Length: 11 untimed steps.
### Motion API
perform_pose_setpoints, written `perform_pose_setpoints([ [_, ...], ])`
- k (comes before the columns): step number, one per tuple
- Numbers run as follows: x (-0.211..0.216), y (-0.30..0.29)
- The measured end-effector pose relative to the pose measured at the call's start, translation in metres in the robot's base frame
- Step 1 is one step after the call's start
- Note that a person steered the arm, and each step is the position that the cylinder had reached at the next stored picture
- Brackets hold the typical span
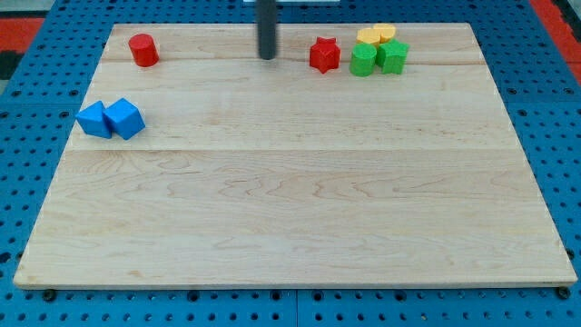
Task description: Move the red circle near the red star
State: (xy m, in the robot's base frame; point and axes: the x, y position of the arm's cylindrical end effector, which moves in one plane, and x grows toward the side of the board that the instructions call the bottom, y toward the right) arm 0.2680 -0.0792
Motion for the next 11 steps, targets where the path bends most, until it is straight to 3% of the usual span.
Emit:
perform_pose_setpoints([
  [1,0.032,-0.108],
  [2,0.036,-0.215],
  [3,0.01,-0.225],
  [5,-0.029,-0.123],
  [6,-0.018,-0.071],
  [7,-0.014,-0.118],
  [9,0.007,-0.024],
  [10,0.036,-0.035],
  [11,0.053,-0.002],
])
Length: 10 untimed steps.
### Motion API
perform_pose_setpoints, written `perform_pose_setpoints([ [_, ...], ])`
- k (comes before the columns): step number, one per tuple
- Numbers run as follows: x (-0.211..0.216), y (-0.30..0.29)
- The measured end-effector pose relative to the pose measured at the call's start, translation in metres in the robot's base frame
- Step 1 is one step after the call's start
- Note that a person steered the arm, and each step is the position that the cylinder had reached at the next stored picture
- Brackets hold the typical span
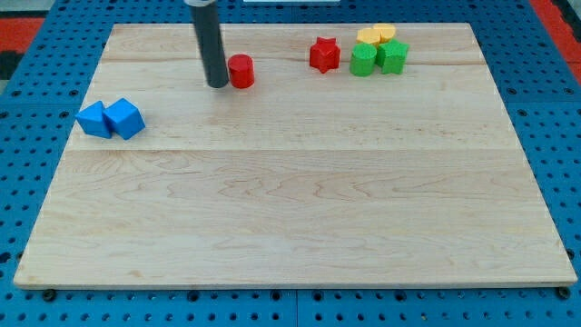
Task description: Move the red circle near the red star
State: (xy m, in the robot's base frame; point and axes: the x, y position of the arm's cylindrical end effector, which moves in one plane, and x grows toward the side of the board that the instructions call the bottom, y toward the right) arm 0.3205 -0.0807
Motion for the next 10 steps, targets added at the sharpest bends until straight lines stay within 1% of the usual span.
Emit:
perform_pose_setpoints([
  [1,-0.028,0.042],
  [3,-0.047,0.024],
  [5,-0.084,0.029],
  [6,-0.073,0.073],
  [7,-0.064,0.079],
  [9,-0.056,-0.063],
  [10,-0.042,-0.133],
])
